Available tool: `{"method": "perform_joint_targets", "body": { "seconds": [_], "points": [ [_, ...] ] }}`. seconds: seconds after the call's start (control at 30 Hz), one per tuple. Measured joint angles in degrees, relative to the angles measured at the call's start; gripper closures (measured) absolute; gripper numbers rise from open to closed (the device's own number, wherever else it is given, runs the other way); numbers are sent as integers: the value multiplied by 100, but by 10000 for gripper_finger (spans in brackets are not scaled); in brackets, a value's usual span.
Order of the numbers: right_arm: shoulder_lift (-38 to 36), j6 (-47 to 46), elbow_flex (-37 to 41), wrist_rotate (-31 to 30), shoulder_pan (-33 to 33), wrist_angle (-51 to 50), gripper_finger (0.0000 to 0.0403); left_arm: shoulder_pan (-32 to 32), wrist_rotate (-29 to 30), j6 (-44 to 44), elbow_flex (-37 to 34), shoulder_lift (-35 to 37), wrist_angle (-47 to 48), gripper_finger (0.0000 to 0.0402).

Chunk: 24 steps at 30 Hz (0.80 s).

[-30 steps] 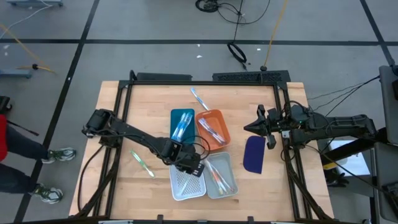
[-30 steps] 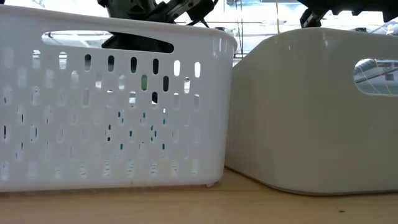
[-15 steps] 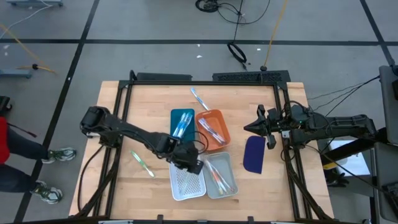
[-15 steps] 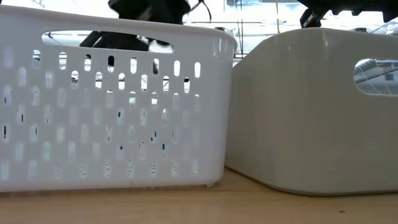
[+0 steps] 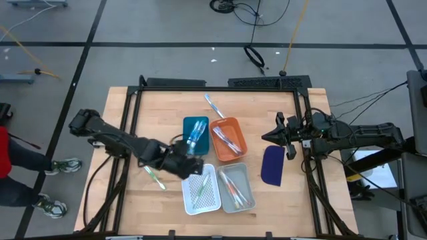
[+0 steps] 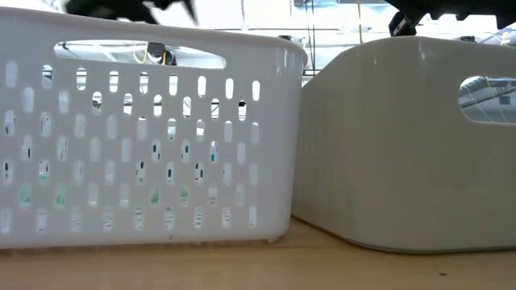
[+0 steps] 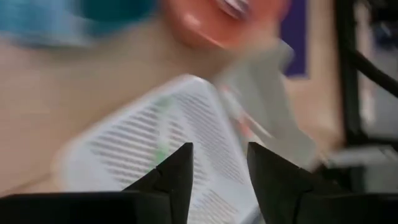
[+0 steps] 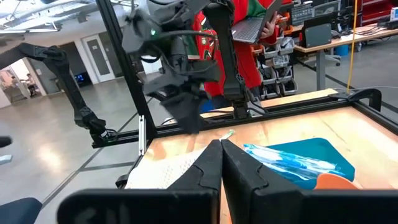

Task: Pick & Place Toothbrushes
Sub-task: Put the green toothbrush into the white bin

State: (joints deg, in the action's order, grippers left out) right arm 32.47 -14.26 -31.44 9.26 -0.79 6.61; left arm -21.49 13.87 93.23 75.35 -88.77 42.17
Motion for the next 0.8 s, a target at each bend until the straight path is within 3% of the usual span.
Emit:
{"method": "perform_joint_targets", "body": {
  "seconds": [0.1, 0.17, 0.3, 0.43, 0.67, 0.8],
  "points": [
    [0, 4, 0, 0, 2, -1, 401, -295, 643, 1008, 0, 103, 1047, 265],
    [-33, 64, -2, -6, -1, -32, 402, -484, 770, 1680, 0, 91, 1689, 271],
    [-304, 261, -6, -28, -20, -15, 402, -786, 814, 2732, -32, 94, 2656, 274],
    [-566, 297, -7, -33, -121, -25, 401, -937, 501, 3848, -394, 139, 3107, 275],
    [-761, 299, -7, -44, -337, -78, 401, -818, 40, 4349, -1763, 867, 1854, 274],
    [-756, 298, -7, -45, -460, -119, 402, -582, -489, 4448, -2429, 1124, 1816, 257]
  ]
}}
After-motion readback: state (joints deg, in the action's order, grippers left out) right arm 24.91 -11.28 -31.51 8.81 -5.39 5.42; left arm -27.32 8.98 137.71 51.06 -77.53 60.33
